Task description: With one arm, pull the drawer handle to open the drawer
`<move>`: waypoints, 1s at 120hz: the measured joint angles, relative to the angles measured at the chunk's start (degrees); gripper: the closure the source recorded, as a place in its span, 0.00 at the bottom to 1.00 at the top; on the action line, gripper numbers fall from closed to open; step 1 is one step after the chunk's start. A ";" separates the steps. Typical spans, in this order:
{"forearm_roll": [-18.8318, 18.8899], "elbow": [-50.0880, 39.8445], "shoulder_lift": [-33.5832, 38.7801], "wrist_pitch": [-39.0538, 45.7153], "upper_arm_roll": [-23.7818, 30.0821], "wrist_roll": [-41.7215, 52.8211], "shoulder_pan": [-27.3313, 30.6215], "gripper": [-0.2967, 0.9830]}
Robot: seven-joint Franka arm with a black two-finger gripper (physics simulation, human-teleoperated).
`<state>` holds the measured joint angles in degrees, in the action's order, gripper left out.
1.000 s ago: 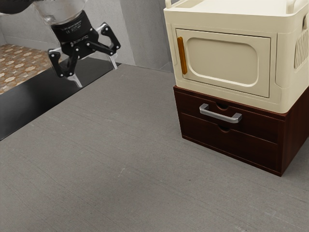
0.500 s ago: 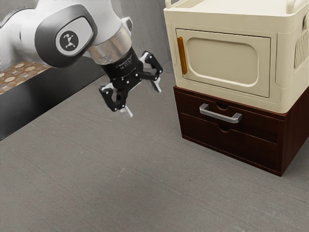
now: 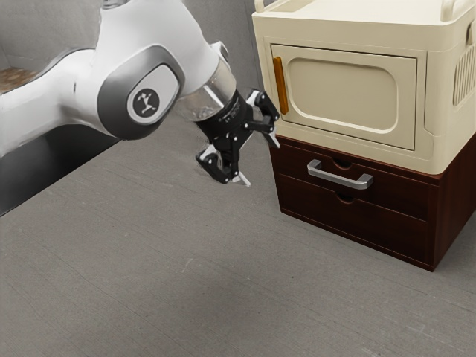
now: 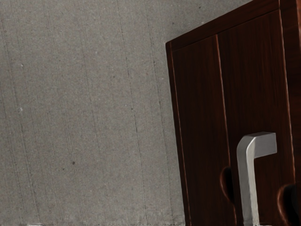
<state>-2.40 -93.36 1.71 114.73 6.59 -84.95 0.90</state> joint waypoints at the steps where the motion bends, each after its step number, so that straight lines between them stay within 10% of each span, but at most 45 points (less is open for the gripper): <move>1: 0.00 0.00 -0.08 0.13 0.01 -0.09 -0.12 0.32; 120: 0.05 6.32 -12.09 7.93 0.08 -5.54 -2.38 0.44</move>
<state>-2.35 -87.04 -10.38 122.66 6.67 -90.49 -1.48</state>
